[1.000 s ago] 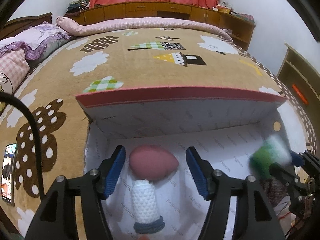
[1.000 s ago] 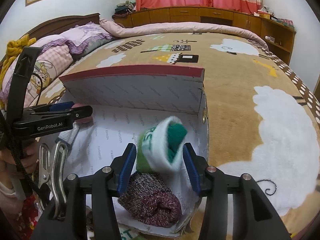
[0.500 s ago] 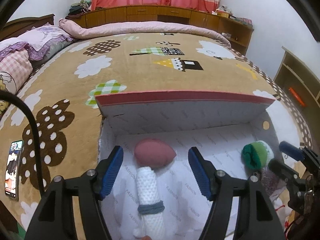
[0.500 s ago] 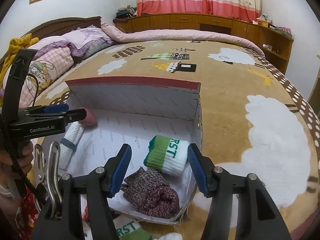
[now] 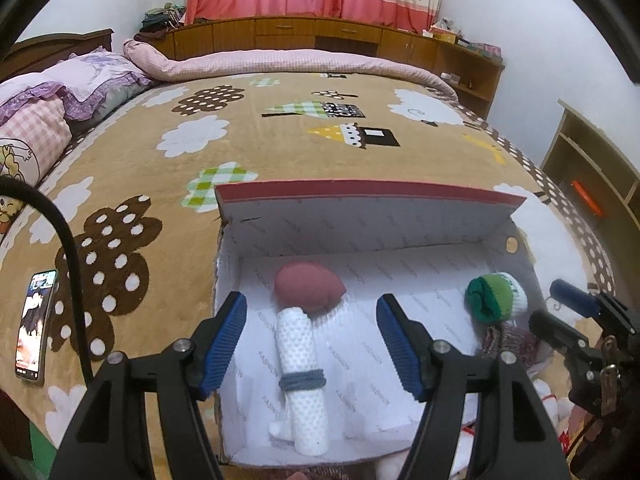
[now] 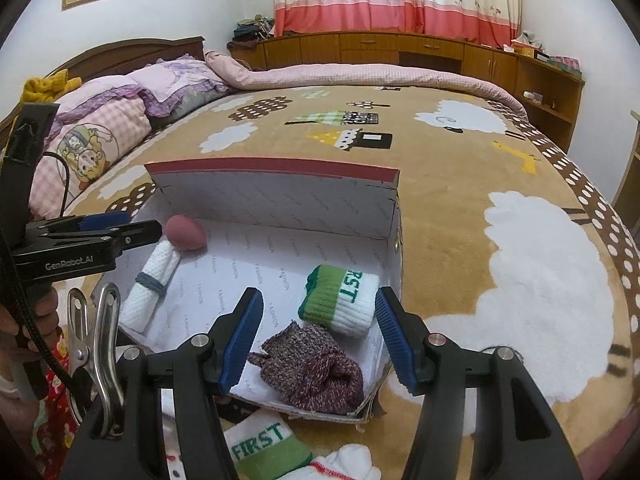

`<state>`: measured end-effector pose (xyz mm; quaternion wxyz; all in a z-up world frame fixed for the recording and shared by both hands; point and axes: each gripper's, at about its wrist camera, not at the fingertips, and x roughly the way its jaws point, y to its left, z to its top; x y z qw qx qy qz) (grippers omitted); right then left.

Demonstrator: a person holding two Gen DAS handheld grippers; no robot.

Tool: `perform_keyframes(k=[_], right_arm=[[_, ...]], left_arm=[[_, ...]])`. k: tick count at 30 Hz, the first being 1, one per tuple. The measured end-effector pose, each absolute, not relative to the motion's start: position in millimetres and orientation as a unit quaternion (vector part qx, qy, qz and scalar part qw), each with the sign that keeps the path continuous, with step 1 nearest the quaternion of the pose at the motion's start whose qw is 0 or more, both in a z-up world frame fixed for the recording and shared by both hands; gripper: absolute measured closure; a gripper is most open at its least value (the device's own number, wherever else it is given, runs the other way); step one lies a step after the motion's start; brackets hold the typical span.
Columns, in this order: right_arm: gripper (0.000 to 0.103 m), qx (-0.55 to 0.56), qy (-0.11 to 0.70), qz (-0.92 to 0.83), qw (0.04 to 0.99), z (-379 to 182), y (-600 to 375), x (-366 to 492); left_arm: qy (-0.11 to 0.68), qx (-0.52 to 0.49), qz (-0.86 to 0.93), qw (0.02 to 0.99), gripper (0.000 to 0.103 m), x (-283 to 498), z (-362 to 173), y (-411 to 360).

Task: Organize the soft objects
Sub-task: 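Withdraw both grippers from the shoebox back toward the pile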

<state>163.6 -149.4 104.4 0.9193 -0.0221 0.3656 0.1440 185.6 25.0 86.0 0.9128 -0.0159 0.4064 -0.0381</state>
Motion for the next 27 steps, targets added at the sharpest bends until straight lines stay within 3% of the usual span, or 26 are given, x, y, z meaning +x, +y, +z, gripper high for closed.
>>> perform_keyframes(k=[27], right_arm=[[0.043, -0.013, 0.357, 0.145, 0.923, 113.2, -151.3, 124.4]], left_arm=[[0.408, -0.022, -0.05, 0.911, 0.032, 123.7, 100.7, 25.1]])
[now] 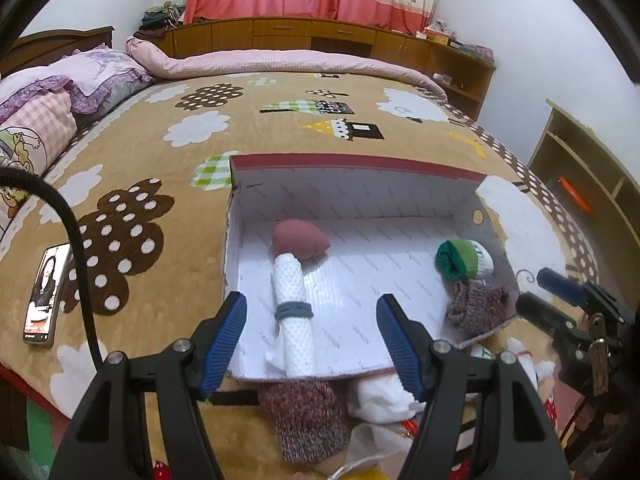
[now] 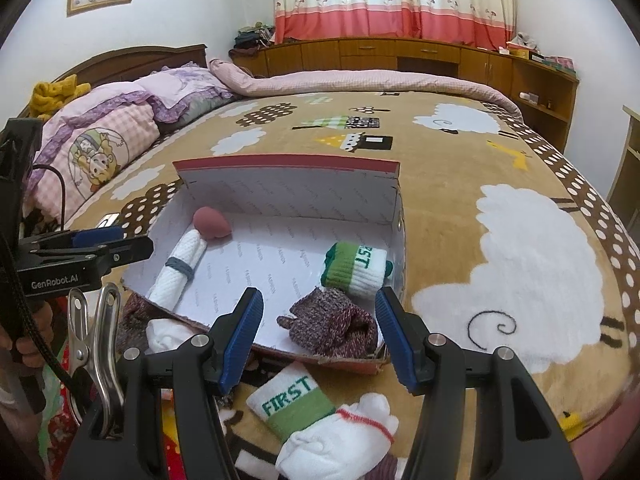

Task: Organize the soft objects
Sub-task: 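Withdraw both grippers from the shoebox back toward the pile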

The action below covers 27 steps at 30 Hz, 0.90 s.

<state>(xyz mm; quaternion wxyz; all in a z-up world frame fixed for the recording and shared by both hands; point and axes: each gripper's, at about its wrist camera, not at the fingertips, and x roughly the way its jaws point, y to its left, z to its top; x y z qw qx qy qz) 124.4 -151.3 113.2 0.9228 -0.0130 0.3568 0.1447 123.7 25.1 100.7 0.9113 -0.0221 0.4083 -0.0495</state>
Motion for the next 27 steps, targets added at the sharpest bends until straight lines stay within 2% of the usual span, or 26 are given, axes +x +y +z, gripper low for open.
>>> perform_keyframes(k=[27], right_arm=[[0.043, 0.008, 0.359, 0.138, 0.923, 113.0, -160.8, 75.6]], left_arm=[[0.422, -0.041, -0.055, 0.904, 0.032, 75.4, 90.1, 30.3]])
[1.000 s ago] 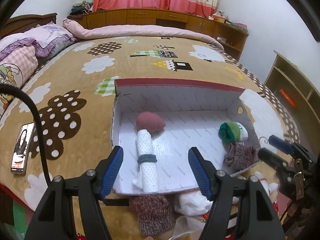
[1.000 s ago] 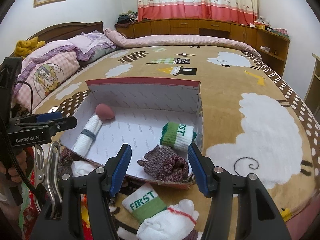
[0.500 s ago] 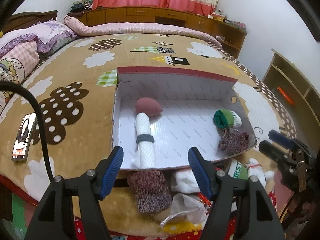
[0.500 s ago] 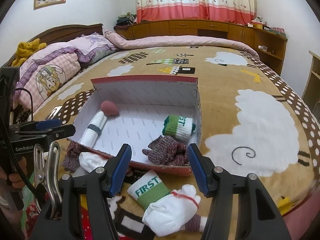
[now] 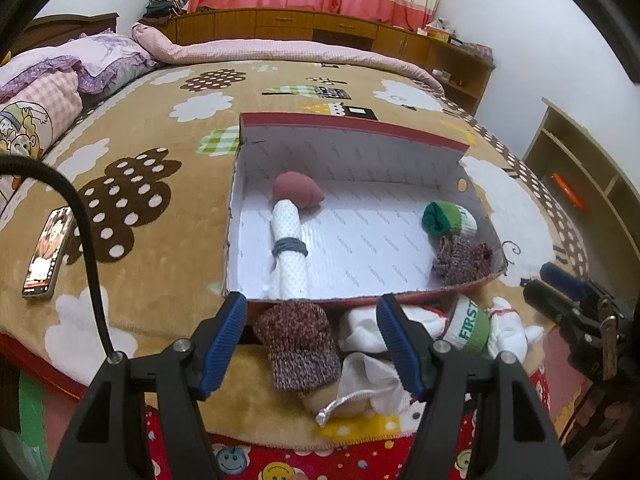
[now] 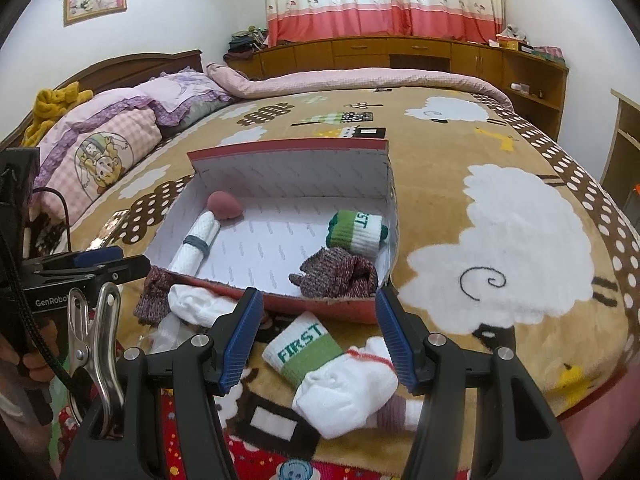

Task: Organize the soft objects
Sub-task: 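Grasp the maroon knit sock with the left gripper while the right grasps the white red-tied sock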

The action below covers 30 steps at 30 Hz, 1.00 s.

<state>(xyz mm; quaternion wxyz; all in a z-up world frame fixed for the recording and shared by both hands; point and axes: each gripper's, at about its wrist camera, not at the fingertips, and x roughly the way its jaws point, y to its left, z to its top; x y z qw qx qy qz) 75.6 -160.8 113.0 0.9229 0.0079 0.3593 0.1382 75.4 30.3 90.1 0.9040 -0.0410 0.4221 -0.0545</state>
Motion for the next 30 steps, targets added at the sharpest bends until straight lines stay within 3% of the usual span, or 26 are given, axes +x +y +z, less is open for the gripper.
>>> perform_keyframes(k=[30], right_arm=[[0.043, 0.045, 0.388, 0.118, 0.913, 84.3, -185.4, 47.3]], left_arm=[[0.437, -0.068, -0.052, 0.895, 0.032, 65.0, 62.1, 38.9]])
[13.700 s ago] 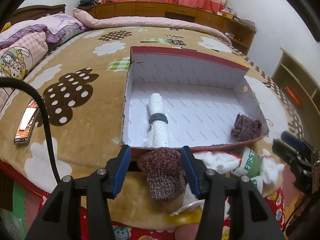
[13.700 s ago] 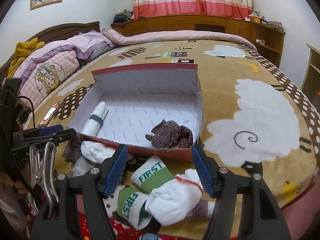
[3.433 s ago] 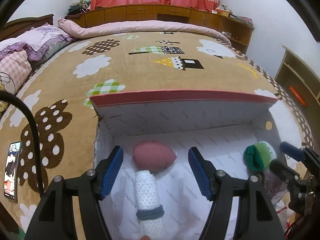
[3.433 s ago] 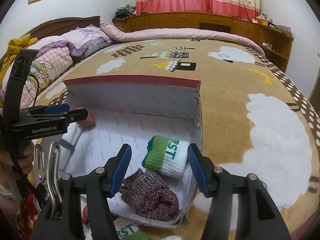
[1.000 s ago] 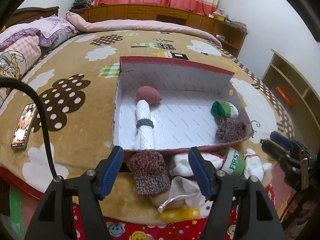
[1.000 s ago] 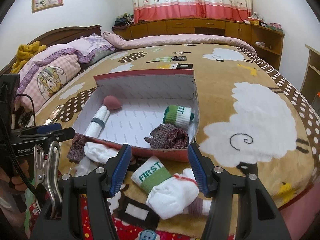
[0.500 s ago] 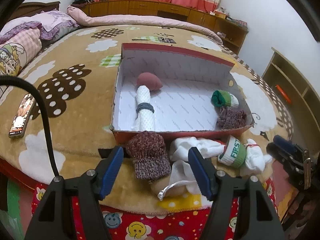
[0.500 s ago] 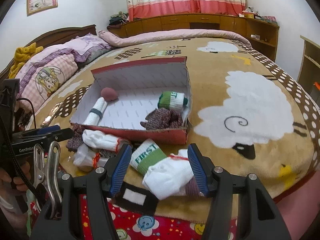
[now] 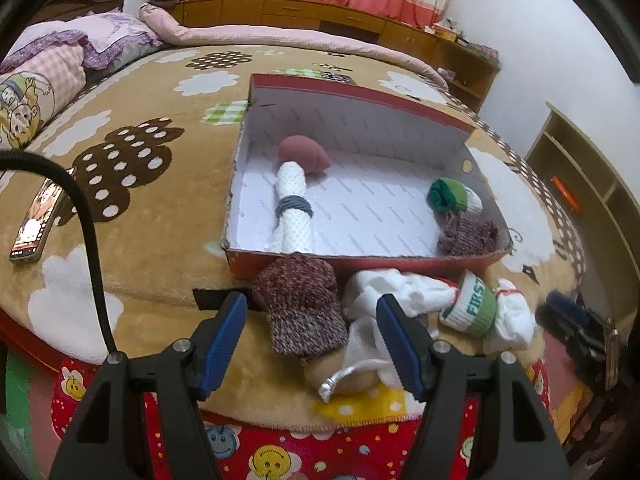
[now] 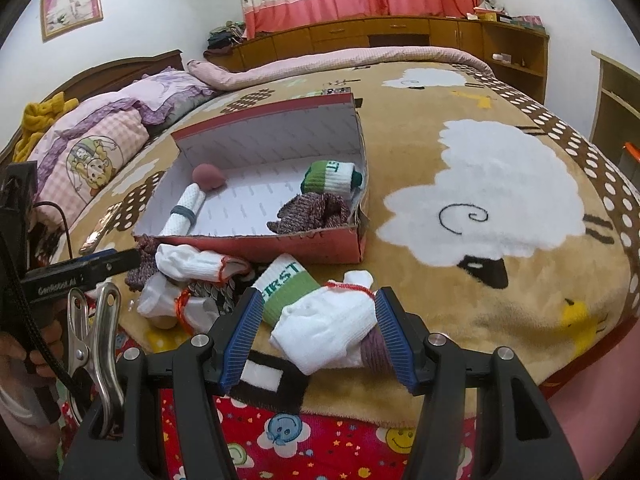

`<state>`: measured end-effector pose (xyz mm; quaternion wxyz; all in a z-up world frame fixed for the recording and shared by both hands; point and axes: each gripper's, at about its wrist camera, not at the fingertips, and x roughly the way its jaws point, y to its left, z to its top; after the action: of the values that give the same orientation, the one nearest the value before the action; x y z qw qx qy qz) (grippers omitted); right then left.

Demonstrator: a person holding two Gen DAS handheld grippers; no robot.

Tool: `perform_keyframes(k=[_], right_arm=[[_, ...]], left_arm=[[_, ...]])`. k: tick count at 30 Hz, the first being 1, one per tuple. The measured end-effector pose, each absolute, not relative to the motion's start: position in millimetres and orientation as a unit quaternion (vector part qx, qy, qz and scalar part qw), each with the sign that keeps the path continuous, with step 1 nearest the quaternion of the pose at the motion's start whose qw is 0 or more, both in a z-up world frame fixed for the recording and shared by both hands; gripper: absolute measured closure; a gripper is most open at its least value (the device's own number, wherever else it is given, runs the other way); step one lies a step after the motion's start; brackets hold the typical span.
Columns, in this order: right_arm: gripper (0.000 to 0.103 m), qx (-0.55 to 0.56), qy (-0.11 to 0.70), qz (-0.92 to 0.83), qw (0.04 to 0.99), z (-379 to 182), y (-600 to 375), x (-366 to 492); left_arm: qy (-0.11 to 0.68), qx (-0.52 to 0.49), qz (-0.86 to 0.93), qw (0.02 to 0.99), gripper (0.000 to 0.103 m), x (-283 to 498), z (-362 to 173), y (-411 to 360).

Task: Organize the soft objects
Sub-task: 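Grasp the maroon knit sock with the left gripper while the right grasps the white red-tied sock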

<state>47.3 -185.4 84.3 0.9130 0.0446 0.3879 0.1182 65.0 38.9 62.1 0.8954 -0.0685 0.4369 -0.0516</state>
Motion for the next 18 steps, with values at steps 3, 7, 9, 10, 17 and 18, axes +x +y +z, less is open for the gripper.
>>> perform_keyframes(k=[3, 7, 9, 10, 17, 18], right_arm=[[0.043, 0.048, 0.392, 0.118, 0.911, 80.4, -186.1, 47.9], [0.043, 0.05, 0.399, 0.115, 0.908, 74.8, -186.5, 50.4], [0.043, 0.051, 0.403, 0.115, 0.907, 71.8, -186.4, 51.6], [0.043, 0.051, 0.405, 0.114, 0.906, 70.0, -186.5, 53.1], [0.043, 0.049, 0.416, 0.11, 0.902, 61.4, -185.0, 58.1], [0.043, 0.049, 0.416, 0.11, 0.901, 60.6, -185.0, 58.8]], left_arm=[[0.441, -0.072, -0.043, 0.894, 0.032, 70.7, 55.8, 42.2], [0.447, -0.083, -0.037, 0.89, 0.032, 79.8, 45.4, 46.9], [0.45, -0.09, -0.036, 0.888, 0.032, 84.4, 40.8, 48.4], [0.451, -0.093, -0.035, 0.887, 0.032, 86.6, 38.7, 48.9], [0.463, -0.103, -0.037, 0.879, 0.032, 96.3, 25.7, 50.8], [0.464, -0.103, -0.038, 0.879, 0.032, 97.1, 24.2, 50.9]])
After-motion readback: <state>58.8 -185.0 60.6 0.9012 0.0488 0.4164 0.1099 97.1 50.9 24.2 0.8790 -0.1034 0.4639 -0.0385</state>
